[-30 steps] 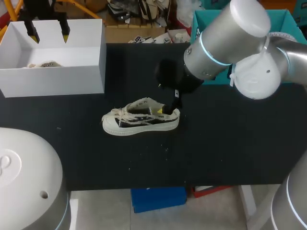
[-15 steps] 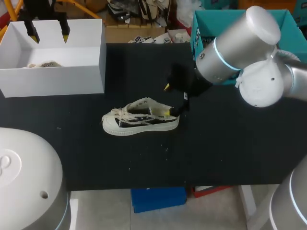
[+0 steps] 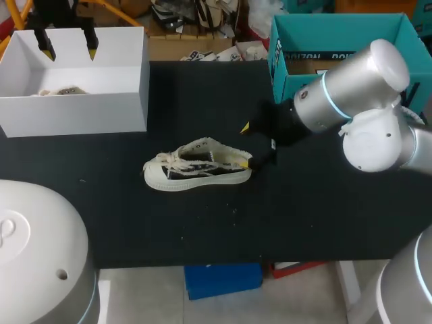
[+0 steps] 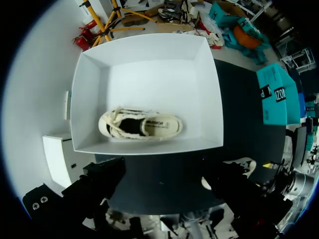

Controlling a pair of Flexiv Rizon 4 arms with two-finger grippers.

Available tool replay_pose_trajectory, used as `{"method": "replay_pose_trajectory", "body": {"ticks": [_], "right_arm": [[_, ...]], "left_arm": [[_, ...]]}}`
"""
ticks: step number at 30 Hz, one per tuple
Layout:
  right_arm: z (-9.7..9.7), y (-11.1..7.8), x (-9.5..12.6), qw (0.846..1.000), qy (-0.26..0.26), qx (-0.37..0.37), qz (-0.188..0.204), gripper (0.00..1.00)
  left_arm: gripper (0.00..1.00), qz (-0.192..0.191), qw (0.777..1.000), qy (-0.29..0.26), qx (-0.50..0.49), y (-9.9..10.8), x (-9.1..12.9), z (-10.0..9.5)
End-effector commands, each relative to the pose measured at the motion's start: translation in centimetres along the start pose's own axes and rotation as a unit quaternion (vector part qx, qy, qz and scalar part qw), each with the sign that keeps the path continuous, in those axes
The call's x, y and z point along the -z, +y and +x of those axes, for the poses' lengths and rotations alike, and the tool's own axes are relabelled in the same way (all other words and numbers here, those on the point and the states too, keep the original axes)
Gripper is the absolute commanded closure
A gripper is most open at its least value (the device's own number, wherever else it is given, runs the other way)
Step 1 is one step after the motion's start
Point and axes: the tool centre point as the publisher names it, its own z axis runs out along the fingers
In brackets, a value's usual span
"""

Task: Take the shoe out of the shoebox, open the shoe tongue, remove and reinsert the insole, then place the shoe into the shoebox

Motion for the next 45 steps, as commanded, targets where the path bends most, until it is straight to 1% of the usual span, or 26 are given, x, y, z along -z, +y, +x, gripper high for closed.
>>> {"method": "replay_pose_trajectory", "body": {"ticks": [1,6,19,38,45], "right_arm": [[-0.4,-1.0,-0.8,0.997,0.009,0.002,-0.080,0.00],[-0.6,-1.8,-1.2,0.995,0.020,0.005,-0.098,0.00],[-1.1,-3.4,-3.4,0.992,0.039,-0.002,-0.117,0.00],[-1.0,-3.0,-6.7,0.987,0.059,-0.015,-0.147,0.00],[-0.5,-3.1,-7.7,0.987,0.065,-0.022,-0.148,0.00]], "left_arm": [[0.00,-0.001,1.000,-0.001,0.001,0.0,0.0,0.0],[0.00,-0.001,1.000,-0.001,0.001,0.0,0.0,0.0],[0.00,-0.001,1.000,-0.001,0.001,0.0,0.0,0.0],[0.00,-0.001,1.000,-0.001,0.001,0.0,0.0,0.0],[0.00,-0.001,1.000,-0.001,0.001,0.0,0.0,0.0]]}}
